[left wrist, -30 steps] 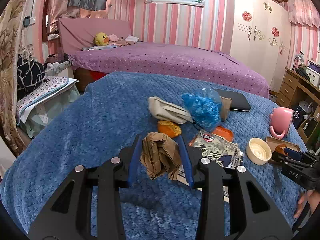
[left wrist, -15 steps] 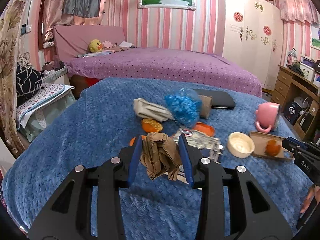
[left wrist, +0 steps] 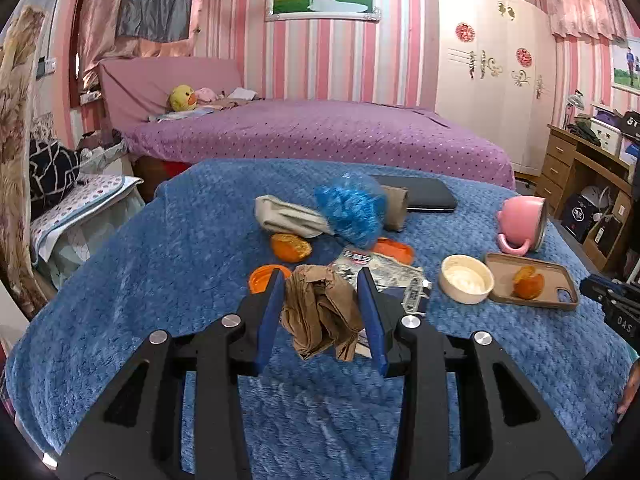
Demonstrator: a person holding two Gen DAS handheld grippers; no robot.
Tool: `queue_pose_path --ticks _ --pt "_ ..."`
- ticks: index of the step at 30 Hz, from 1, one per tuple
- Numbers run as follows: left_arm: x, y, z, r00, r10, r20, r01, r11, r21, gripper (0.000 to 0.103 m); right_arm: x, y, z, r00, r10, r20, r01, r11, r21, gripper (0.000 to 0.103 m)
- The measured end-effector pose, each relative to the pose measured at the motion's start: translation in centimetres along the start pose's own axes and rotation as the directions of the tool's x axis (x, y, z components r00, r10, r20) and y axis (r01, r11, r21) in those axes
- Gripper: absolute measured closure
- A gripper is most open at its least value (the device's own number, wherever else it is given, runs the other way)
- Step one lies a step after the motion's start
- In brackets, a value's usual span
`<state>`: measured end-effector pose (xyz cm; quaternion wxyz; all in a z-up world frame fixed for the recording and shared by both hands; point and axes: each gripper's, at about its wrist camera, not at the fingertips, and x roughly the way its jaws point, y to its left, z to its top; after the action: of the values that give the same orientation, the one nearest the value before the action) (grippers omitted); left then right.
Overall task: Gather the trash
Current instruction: 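Grasp the orange peel on the tray with the right tool while the left tool holds paper, then carry the orange peel and brown paper over the blue basket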
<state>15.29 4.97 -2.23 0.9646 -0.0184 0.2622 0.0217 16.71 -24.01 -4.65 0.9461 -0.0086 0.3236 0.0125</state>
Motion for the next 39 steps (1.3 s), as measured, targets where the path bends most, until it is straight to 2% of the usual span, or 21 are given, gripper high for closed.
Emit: queue_pose_path --ticks 1,4,5,15,16,19,21,23,25,31,39 --pt "0.2 0.1 0.0 1.0 0.005 -0.004 -0.005 1.0 -0.001 0.066 0.2 -0.1 -0.1 1.0 0.003 -0.007 -0.003 1.0 0.004 0.084" --pt "0.9 0.7 -0.1 0.999 0.028 -0.017 -0.028 1.0 -0.001 0.066 0.5 0.2 -0.1 1.0 -0.007 0.008 0.007 1.0 0.007 0.046" --pt "1.0 0.9 -0.1 0.999 0.029 -0.02 -0.029 1.0 -0.003 0.066 0.5 0.4 -0.2 1.0 -0.003 0.014 0.003 1.0 0.009 0.044" --pt "1.9 2.0 0.2 0.998 0.057 -0.031 -0.057 0.998 -0.003 0.066 4.0 5.1 1.7 0.999 0.046 -0.023 -0.047 0.998 -0.036 0.044" --pt "1.9 2.1 0.2 0.998 0.06 -0.032 -0.06 0.998 -0.002 0.066 4.6 5.5 1.8 0.998 0.052 -0.037 -0.053 0.998 -0.037 0.047" --pt "2.0 2.5 0.3 0.997 0.065 -0.032 -0.065 0.998 -0.007 0.066 6.2 6.4 1.8 0.993 0.064 -0.1 -0.069 0.997 -0.044 0.065" --pt "2.1 2.8 0.5 0.997 0.066 -0.036 -0.067 0.998 -0.014 0.066 6.6 6.5 1.9 0.992 0.066 -0.109 -0.071 0.997 -0.04 0.073" --pt "2.2 2.9 0.5 0.997 0.061 -0.039 -0.062 0.998 -0.022 0.066 6.4 6.3 1.9 0.992 0.086 -0.097 -0.088 0.996 -0.026 0.08" --pt "2.0 2.7 0.6 0.998 0.057 -0.036 -0.058 0.998 -0.018 0.066 5.9 5.9 1.9 0.992 0.099 -0.078 -0.1 0.995 -0.011 0.082" --pt "0.9 1.5 0.5 0.999 0.044 -0.01 -0.044 0.999 0.002 0.066 3.5 4.5 1.7 0.996 0.085 -0.015 -0.085 0.996 -0.004 0.083" --pt "-0.3 -0.8 0.2 1.0 0.005 -0.001 -0.005 1.0 0.0 0.066 -0.2 2.2 0.8 0.998 0.062 0.016 -0.061 0.998 -0.018 0.083"
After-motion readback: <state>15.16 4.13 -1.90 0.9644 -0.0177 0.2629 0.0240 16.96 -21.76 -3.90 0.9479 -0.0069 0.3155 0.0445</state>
